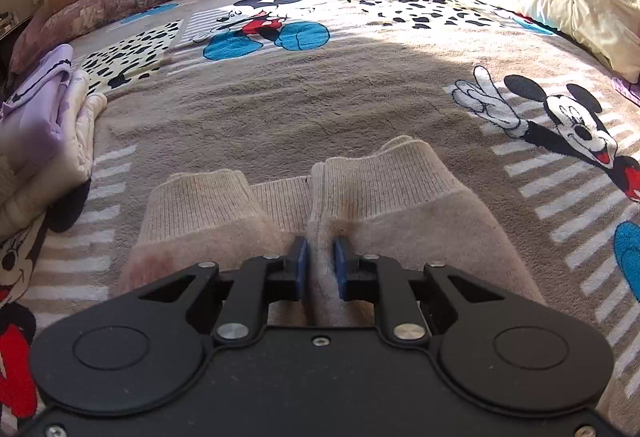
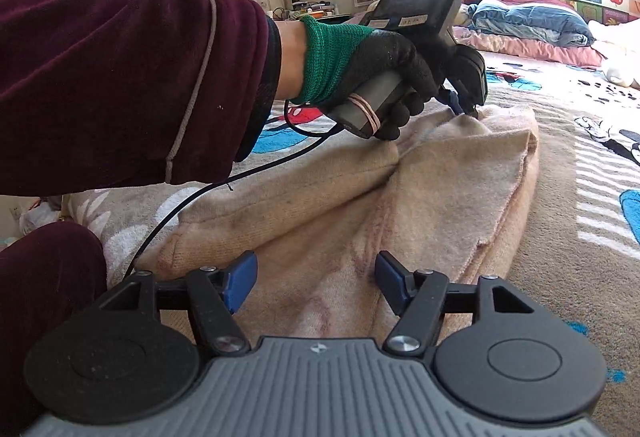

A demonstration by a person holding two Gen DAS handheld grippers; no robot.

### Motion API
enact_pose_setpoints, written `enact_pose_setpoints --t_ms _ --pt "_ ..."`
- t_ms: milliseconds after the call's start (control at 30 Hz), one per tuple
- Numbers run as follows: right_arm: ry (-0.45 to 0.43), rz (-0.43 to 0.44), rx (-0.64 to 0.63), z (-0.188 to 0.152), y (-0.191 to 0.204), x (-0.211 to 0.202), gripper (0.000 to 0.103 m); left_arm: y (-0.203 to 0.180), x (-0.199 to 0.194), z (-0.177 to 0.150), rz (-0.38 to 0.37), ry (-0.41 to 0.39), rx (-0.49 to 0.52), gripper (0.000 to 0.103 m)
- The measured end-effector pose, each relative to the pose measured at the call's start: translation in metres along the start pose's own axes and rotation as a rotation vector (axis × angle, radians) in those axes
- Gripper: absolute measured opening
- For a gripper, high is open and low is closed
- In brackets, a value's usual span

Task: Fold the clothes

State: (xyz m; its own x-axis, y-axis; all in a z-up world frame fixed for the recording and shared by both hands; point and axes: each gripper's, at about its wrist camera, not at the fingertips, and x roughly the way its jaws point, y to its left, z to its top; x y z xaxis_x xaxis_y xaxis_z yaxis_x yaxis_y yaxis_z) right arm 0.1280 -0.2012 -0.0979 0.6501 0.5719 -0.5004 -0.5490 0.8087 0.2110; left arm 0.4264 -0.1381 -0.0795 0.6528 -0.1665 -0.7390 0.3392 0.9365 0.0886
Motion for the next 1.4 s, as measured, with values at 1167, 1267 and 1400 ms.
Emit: enact_pose_setpoints --t_ms 1167,1267,1400 --pt "-0.104 -0.072 0.448 -0.032 -0.08 -0.024 0.046 0.002 -0.141 -0.181 -0.289 -0.078 -0.784 0.017" --pt "-0.098 -0.066 0.482 -0.035 -0.083 -0.021 0.046 -0.008 -0.155 -0.177 -0.221 -0.106 -0.725 0.011" --pt "-0.101 -0.069 0.485 -0.034 -0.085 -0.02 0.046 -0.021 -0.155 -0.173 -0.095 -0.066 -0.637 0.011"
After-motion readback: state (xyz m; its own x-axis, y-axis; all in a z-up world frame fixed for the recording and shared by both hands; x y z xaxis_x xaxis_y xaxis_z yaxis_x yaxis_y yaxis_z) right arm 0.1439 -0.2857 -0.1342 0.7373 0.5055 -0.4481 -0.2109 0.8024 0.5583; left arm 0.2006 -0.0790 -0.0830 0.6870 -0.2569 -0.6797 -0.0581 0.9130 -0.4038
